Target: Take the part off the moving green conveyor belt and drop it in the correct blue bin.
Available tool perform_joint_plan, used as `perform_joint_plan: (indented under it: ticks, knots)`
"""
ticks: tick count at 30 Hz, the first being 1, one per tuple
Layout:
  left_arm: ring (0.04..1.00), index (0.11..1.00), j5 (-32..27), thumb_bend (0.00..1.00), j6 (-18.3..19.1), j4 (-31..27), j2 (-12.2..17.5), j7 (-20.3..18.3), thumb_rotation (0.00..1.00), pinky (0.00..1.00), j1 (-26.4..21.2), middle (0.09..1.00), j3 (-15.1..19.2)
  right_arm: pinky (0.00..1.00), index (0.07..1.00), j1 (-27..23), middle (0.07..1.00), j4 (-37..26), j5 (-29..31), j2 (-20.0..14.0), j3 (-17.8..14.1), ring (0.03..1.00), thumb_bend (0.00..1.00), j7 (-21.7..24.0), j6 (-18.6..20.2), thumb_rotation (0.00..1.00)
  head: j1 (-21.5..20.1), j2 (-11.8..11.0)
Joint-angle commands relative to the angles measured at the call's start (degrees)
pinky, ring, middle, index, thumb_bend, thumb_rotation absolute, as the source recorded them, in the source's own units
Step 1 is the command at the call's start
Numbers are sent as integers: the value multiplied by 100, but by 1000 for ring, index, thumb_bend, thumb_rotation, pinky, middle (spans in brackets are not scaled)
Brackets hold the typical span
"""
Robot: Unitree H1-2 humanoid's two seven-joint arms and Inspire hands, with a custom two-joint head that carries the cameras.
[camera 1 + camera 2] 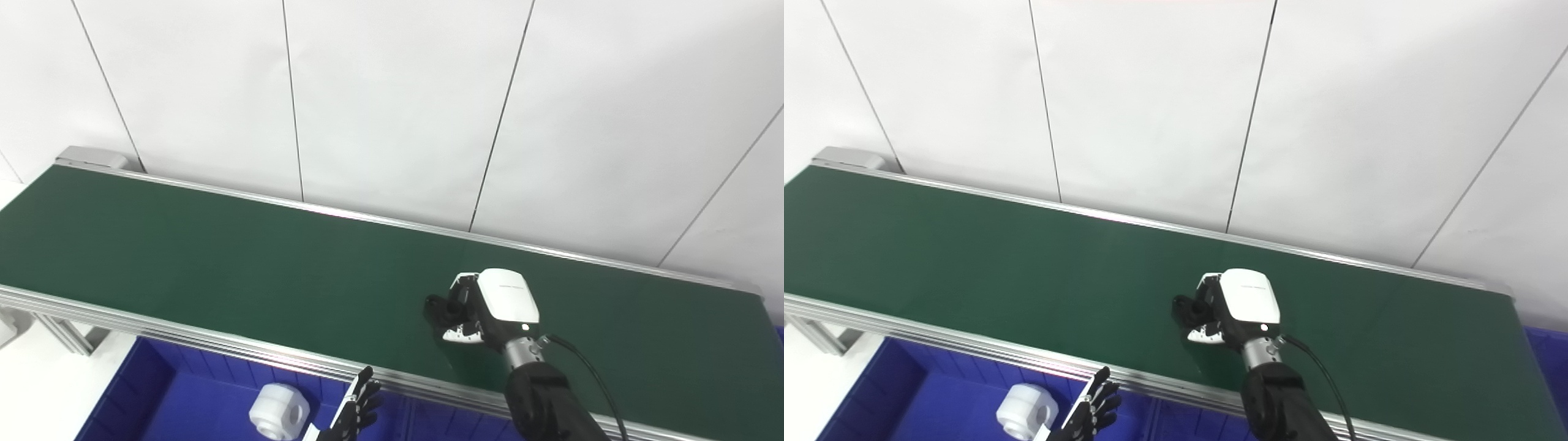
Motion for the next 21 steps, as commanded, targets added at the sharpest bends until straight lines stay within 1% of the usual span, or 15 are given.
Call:
perform_joint_plan:
  ticks: [1, 6, 10, 16, 21]
  knots:
    - [919, 1000, -32, 648, -173, -41, -101, -27, 873, 904, -73, 957, -95, 227, 489, 72, 371, -70, 29, 71, 56, 285, 499, -120, -382, 140, 0, -10]
    - [913, 1000, 22, 650, -192, -12, -80, 8, 877, 894, -90, 951, -68, 210, 486, 89, 345, -80, 48, 80, -45, 266, 496, -776, -853, 142, -21, -26]
    - [905, 1000, 56, 643, -253, 15, -71, 38, 879, 881, -87, 948, -56, 162, 489, 75, 313, -5, -65, 81, -49, 215, 495, -1260, -1161, 138, -35, -38]
    - [904, 1000, 70, 638, -307, 21, -56, 42, 879, 883, -78, 950, -57, 136, 489, 46, 286, 164, -135, 105, -77, 186, 495, -1875, -1600, 135, -44, -41]
    - [903, 1000, 87, 646, -299, -2, -63, 56, 875, 886, -60, 948, -51, 109, 488, 2, 257, 317, -196, 130, -93, 159, 495, -2224, -1859, 135, -49, -49]
